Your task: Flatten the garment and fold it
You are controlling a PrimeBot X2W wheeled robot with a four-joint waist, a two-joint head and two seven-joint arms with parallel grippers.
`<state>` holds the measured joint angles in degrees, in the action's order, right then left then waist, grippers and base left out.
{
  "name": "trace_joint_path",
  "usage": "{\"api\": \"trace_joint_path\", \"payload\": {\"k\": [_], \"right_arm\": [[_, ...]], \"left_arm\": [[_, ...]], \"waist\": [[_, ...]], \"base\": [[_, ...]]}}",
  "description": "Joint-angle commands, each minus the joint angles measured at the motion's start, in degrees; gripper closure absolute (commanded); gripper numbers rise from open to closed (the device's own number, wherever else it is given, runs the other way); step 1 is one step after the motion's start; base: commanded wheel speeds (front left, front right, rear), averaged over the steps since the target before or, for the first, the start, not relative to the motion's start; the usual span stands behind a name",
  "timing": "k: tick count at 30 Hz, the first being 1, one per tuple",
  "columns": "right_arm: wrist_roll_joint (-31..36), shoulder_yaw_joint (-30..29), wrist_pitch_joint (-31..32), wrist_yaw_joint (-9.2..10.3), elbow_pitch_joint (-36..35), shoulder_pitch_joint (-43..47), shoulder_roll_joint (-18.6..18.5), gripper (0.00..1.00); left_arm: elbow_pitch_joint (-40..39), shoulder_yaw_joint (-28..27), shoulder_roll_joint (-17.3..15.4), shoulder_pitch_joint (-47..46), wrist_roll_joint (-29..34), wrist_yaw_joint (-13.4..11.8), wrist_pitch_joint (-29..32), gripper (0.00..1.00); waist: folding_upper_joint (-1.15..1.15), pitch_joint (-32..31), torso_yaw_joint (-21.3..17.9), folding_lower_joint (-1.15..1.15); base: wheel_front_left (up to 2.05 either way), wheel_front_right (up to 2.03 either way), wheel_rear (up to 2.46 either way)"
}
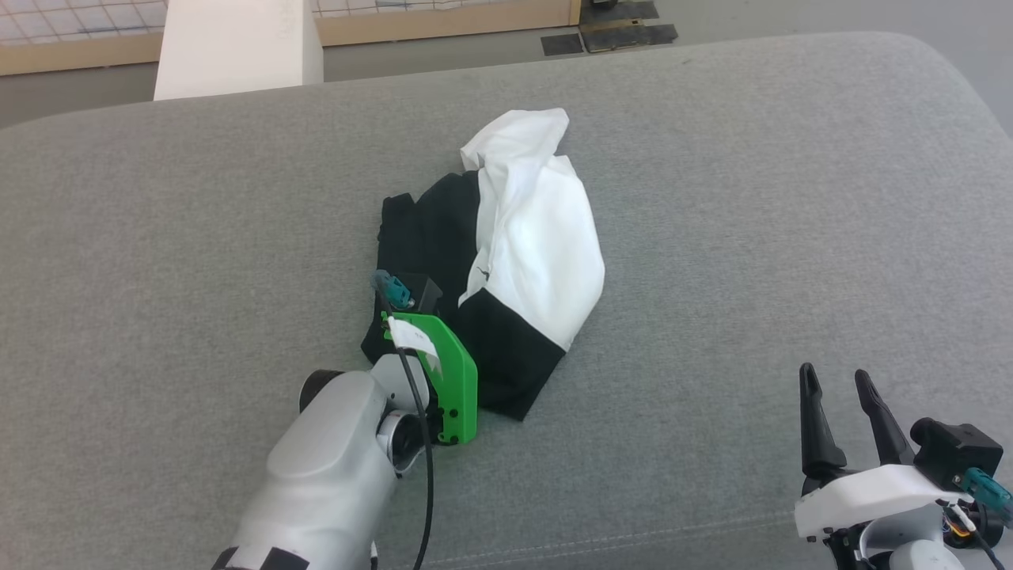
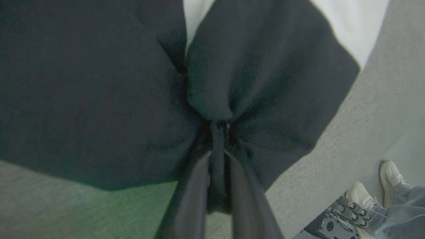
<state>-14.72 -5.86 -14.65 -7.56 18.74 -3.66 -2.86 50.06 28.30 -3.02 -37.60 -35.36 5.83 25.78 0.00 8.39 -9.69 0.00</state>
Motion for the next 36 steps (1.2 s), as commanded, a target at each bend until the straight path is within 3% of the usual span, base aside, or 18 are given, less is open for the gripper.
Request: {"api": "trace_joint_path", "payload": {"k": [1,3,4,5,14,17,22,26,31,36], "right_arm": [[-0.5,0.0,-0.3,0.08,0.1,-0.1,0.0,0.00],[-0.5,-0.1,-0.3,0.08,0.3,0.1,0.0,0.00],[-0.4,-0.2,-0.3,0.08,0.3,0.2,0.0,0.00],[-0.3,-0.3,-0.3,0.08,0.4,0.4,0.0,0.00],[0.1,-0.5,-0.3,0.08,1.1,2.2,0.0,0.00],[0.3,-0.5,-0.3,0.08,0.9,2.8,0.0,0.00],[0.7,-0.6,-0.1,0.08,0.3,3.4,0.0,0.00],[0.8,-0.9,0.5,0.08,-0.7,4.2,0.0,0.00],[0.9,-1.3,1.5,0.08,-1.8,5.1,0.0,0.00],[0.9,-1.1,3.0,0.08,-2.0,4.5,0.0,0.00]], "left_arm": [[0.9,0.2,0.1,1.7,-1.5,-0.5,1.2,1.00],[0.1,-0.5,0.1,1.9,-3.3,-0.8,0.6,1.00],[-0.6,-0.7,0.1,1.8,-4.2,-1.0,0.3,0.82],[-1.9,-1.4,0.1,1.5,-5.7,-1.1,-0.4,0.00],[-12.8,-10.2,-1.1,-0.1,-13.9,-3.6,-6.8,0.00],[-19.6,-15.2,-4.2,1.7,-14.3,-4.2,-14.7,0.00],[-28.5,-18.3,-10.4,8.7,-7.9,-6.7,-27.1,0.00],[-34.0,-18.8,-13.5,17.0,-2.0,-9.3,-35.6,0.00],[-38.9,-16.7,-15.0,25.5,5.2,-10.9,-39.9,0.00],[-40.0,-15.7,-13.7,30.5,8.1,-12.7,-40.5,0.00]], "waist": [[0.00,0.0,0.6,0.00],[0.00,-0.3,1.3,0.00],[0.00,-0.5,1.6,0.00],[0.00,-0.9,2.1,0.00],[0.00,-6.0,6.0,0.00],[0.00,-8.0,7.3,0.00],[0.00,-9.8,8.6,0.00],[0.00,-10.3,9.6,0.00],[0.00,-9.6,10.9,0.00],[0.00,-8.5,11.6,0.00]], "base": [[0.00,0.00,0.00],[0.00,0.00,0.00],[0.00,0.00,0.00],[0.00,0.00,0.00],[0.00,0.00,0.00],[0.00,0.00,0.00],[0.00,0.00,0.00],[0.00,0.00,0.00],[0.00,0.00,0.00],[0.00,0.00,0.00]]}}
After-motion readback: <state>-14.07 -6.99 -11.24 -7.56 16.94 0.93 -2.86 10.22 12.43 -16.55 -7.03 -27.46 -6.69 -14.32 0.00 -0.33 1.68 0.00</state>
